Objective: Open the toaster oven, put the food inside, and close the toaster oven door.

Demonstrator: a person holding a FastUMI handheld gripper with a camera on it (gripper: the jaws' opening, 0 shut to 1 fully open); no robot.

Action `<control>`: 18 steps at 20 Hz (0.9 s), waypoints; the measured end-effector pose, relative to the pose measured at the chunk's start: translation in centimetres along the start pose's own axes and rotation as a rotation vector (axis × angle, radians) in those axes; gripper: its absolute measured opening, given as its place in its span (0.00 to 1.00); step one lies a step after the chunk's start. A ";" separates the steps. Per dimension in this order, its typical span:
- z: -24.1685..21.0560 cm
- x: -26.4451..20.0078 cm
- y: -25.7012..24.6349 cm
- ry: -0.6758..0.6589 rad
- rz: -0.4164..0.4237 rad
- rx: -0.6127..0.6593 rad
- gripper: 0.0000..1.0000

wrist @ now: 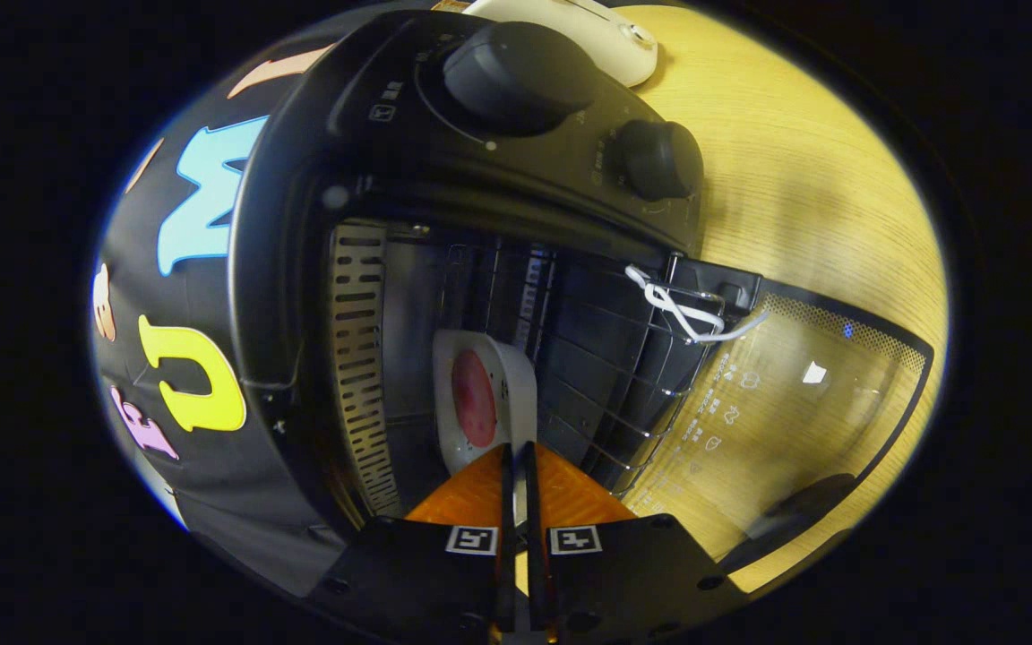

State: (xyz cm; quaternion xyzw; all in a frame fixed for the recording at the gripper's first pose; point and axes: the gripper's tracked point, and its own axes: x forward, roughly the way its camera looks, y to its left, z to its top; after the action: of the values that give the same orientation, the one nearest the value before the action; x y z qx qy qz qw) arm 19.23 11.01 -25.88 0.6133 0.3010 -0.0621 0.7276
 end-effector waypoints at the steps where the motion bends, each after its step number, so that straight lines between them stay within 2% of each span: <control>1: 0.0 -0.3 -0.1 0.002 -0.009 -0.011 0.09; 3: -0.2 -1.0 0.4 0.002 0.019 -0.035 0.11; 5: -0.3 -1.8 0.8 0.010 0.037 -0.057 0.29; 6: -0.4 -2.3 0.9 0.018 0.044 -0.068 0.34; 12: -1.0 -4.9 -0.6 0.043 0.025 -0.196 0.95; 13: -1.4 -5.1 -1.1 0.046 0.012 -0.224 0.98; 16: -1.8 -6.1 -2.1 0.023 -0.019 -0.337 0.98; 18: -3.0 -6.9 -2.6 0.055 -0.029 -0.425 0.98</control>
State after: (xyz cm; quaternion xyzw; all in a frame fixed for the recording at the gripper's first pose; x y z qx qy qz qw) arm 11.34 11.20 -24.72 0.4431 0.3357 0.0091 0.8312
